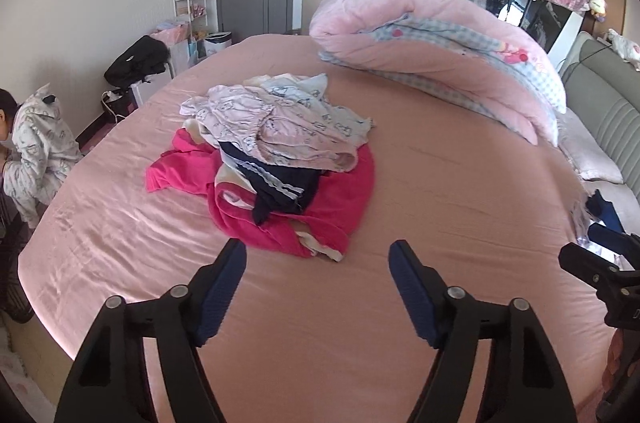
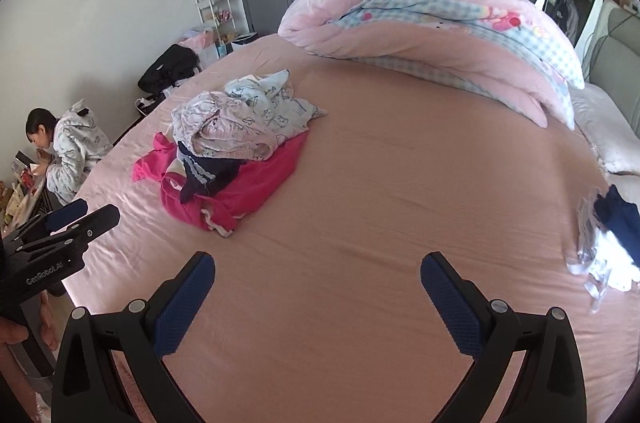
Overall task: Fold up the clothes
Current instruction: 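Grasp the pink cartoon-print pajama pants waistband with both grippers from the pile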
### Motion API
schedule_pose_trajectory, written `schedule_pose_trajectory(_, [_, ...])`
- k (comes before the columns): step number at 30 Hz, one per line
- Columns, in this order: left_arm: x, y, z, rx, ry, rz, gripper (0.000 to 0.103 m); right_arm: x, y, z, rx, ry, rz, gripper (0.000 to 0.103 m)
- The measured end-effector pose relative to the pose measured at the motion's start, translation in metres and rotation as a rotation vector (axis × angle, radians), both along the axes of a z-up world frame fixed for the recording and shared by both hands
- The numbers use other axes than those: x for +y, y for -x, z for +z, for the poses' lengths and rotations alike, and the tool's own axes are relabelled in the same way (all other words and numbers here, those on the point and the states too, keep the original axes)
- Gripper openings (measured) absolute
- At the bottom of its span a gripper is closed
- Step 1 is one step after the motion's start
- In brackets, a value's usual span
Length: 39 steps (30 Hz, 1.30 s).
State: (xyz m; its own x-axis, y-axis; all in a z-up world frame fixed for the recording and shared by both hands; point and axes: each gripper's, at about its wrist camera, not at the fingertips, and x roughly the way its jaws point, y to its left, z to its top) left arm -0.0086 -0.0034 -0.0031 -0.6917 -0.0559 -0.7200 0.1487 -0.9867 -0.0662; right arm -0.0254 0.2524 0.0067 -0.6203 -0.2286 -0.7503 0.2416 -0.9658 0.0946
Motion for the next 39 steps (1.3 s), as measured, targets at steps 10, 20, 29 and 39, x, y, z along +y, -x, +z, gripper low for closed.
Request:
schedule_pose_trajectory(10, [-0.06,0.156,-0.062,-0.095,-0.015,0.095,0.068,-0.096,0.158,-0.065,-0.043,-0.048,0.069,0.091])
schedule_pose_trajectory(20, [-0.095,0.225,-0.112,-0.156,-0.04,0.084,0.068,-0.171,0.251,-0.147,-0.165,-0.087,0.113,0.088])
schedule_pose_trajectory(29, [-0.075,0.233,-0.111,-0.134,0.022,0.035,0.018,-0.179,0.252,-0.149,-0.171,0.003,0.159,0.005])
schedule_pose_trajectory(39, [-0.067,0.186,-0.078,-0.113,-0.004,0.033,0.012,-0.143,0.222,-0.107,-0.131,0.033,0.12,0.004])
